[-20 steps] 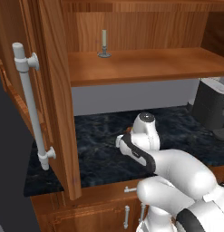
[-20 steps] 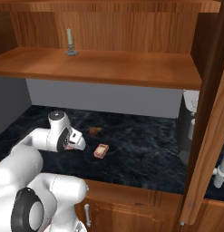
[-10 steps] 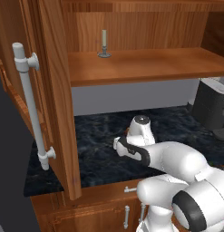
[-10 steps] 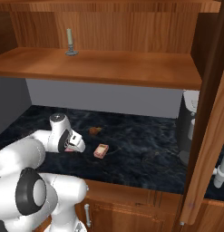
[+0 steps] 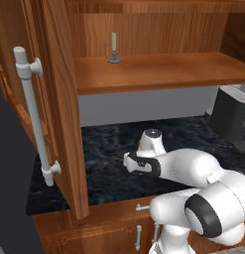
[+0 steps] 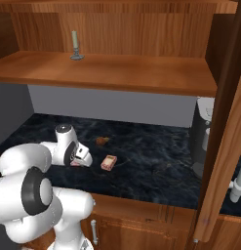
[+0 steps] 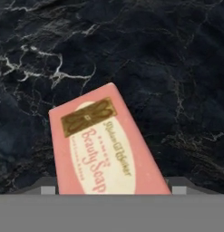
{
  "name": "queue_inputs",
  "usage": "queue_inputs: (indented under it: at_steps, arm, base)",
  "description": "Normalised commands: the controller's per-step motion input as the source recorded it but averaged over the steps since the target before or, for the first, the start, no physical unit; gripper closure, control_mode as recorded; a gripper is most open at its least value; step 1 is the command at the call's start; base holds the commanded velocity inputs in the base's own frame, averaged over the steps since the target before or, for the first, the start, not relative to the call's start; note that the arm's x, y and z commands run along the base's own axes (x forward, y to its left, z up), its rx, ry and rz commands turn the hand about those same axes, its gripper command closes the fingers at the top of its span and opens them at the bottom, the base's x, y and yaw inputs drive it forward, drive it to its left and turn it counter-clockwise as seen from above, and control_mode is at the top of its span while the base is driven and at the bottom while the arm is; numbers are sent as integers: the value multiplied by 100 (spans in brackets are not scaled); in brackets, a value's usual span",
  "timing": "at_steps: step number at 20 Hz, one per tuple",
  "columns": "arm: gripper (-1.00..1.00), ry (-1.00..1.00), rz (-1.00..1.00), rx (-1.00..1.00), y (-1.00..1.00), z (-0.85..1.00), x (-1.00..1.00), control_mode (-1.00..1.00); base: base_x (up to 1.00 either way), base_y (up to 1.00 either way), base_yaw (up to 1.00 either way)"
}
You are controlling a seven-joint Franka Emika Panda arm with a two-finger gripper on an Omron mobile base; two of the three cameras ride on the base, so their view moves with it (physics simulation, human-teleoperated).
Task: Pick the bar soap and bar soap from the cabinet and place them on the counter.
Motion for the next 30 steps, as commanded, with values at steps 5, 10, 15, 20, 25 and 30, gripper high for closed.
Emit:
queue_inputs:
  at_steps: [5, 10, 15, 20, 25, 30]
  arm:
    - [100, 2, 0, 0, 0, -23, 0, -100]
    - [100, 0, -1, 0, 0, -22, 0, -100]
    - [100, 0, -1, 0, 0, -22, 0, -100]
    - [-100, 0, -1, 0, 0, -20, 0, -100]
    - [-100, 0, -1, 0, 0, -5, -9, -100]
    - [-100, -2, 0, 0, -3, 0, -21, -100]
  base:
    - [0, 0, 0]
    - [0, 0, 0]
    - [0, 0, 0]
    - [0, 0, 0]
    - [0, 0, 0]
    - [0, 0, 0]
